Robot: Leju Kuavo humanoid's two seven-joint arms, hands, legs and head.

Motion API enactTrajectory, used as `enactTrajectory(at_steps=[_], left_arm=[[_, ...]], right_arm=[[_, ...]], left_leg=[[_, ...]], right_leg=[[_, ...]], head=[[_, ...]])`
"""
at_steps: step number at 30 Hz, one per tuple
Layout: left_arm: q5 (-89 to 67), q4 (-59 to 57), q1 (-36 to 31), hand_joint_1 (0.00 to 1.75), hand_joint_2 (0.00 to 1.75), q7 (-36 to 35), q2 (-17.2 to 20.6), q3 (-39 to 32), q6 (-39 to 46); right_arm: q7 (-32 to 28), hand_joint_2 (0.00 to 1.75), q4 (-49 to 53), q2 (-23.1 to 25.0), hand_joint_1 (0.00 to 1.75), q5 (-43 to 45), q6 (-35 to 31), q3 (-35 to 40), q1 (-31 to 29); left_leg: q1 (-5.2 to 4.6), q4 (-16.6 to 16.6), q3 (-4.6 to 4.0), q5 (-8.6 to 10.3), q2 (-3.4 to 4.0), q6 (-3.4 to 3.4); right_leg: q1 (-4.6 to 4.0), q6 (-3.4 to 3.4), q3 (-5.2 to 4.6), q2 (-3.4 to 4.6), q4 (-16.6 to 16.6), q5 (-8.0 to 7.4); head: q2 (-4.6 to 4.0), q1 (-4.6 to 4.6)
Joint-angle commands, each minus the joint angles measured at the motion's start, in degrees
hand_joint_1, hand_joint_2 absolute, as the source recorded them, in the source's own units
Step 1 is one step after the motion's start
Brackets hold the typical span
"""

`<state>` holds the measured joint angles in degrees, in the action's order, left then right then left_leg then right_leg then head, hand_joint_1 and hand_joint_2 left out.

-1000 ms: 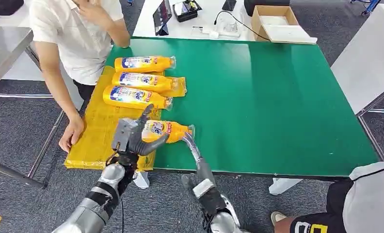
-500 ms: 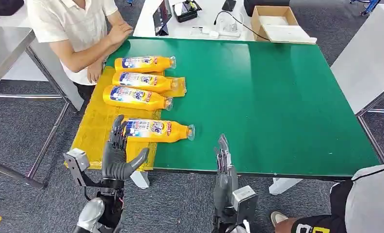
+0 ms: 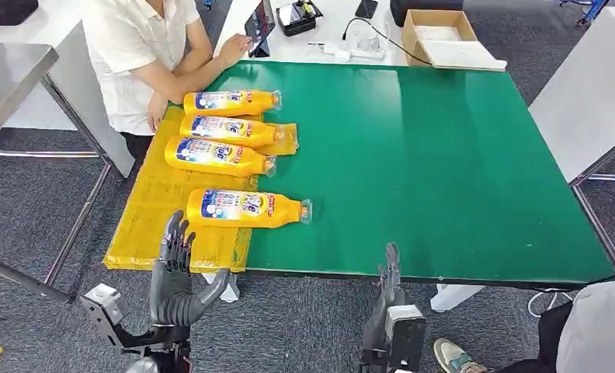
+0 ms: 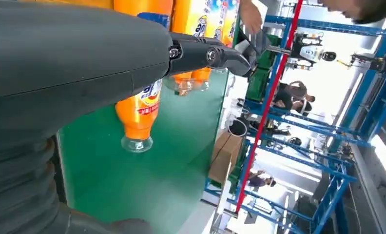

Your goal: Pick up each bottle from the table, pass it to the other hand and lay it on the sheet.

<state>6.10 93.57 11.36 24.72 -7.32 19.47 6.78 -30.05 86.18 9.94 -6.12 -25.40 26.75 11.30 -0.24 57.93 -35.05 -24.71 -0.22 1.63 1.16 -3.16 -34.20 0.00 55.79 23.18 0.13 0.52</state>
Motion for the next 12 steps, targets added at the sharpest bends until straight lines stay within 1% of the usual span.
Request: enactTrajectory(at_steps=[1,2,3,4,5,6,8,11,12], left_arm=[[0.38,-0.95,-0.13,0.0,1.75,-0.01,-0.53,0.1,0.39],[0.26,-0.84,-0.14,0.0,1.75,0.42,-0.98,0.2,0.93],[-0.07,-1.05,-0.55,0.0,1.75,0.88,-1.11,0.66,1.8],[-0.54,-1.34,-1.05,0.0,1.75,1.71,-1.45,0.75,3.66],[-0.9,-1.92,-1.63,0.0,1.75,1.93,-1.82,0.57,5.46],[-1.66,-2.67,-2.21,0.0,1.75,2.2,-2.08,0.42,7.36],[-2.01,-3.91,-2.58,0.0,1.75,2.21,-1.9,0.98,9.69],[-0.79,-5.17,-2.08,0.0,1.75,2.51,-1.46,3.13,11.54],[0.43,-4.53,-1.44,0.0,1.75,3.02,-0.26,5.36,10.69]], right_arm=[[-1.59,0.0,2.96,-0.84,0.0,-0.83,-2.71,-1.93,0.57],[-2.43,0.0,4.98,-0.48,0.0,0.13,-3.52,-2.81,1.25],[-4.23,0.0,6.44,-0.18,0.0,-0.42,-5.45,-3.7,1.6],[-4.66,0.0,6.96,-0.21,0.0,-0.74,-6.45,-3.95,1.52],[-4.11,1.75,7.17,-0.4,0.0,0.71,-5.52,-4.02,1.47],[-3.48,1.75,6.73,-0.75,0.0,1.4,-4.65,-3.84,1.49],[-4.1,1.75,5.01,-0.75,0.0,-0.34,-6.28,-3.61,1.65],[-3.89,1.75,2.5,-1.11,0.0,0.83,-6.54,-3.47,1.9],[-4.45,1.75,2.96,-1.67,0.0,2.16,-5.56,-3.06,2.46]], left_leg=[[0.12,0.01,0.42,-0.19,-0.02,-0.16],[0.06,-0.01,0.21,-0.08,-0.01,-0.08],[0.08,0.0,0.31,-0.13,-0.03,-0.11],[0.05,0.03,0.19,-0.1,-0.06,-0.09],[0.04,0.01,0.15,-0.06,-0.09,-0.07],[0.06,0.0,0.27,-0.1,-0.11,-0.09],[0.05,-0.04,0.18,-0.03,-0.08,-0.06],[0.06,-0.1,0.36,-0.06,-0.1,-0.09],[0.06,-0.1,0.32,-0.04,-0.06,-0.08]], right_leg=[[-0.13,0.23,0.44,-0.05,0.0,0.19],[-0.06,0.12,0.22,-0.03,-0.02,0.08],[-0.09,0.16,0.32,-0.06,0.0,0.14],[-0.06,0.12,0.22,-0.08,0.03,0.12],[-0.04,0.09,0.18,-0.11,0.02,0.09],[-0.07,0.13,0.31,-0.13,0.0,0.13],[-0.05,0.08,0.23,-0.1,-0.06,0.05],[-0.06,0.14,0.41,-0.13,-0.11,0.09],[-0.06,0.12,0.36,-0.09,-0.12,0.06]], head=[[0.0,-0.02],[0.0,-0.02],[0.0,-0.02],[0.0,-0.02],[0.0,0.0],[0.0,-0.02],[0.0,-0.02],[0.0,-0.02],[0.0,-0.02]])
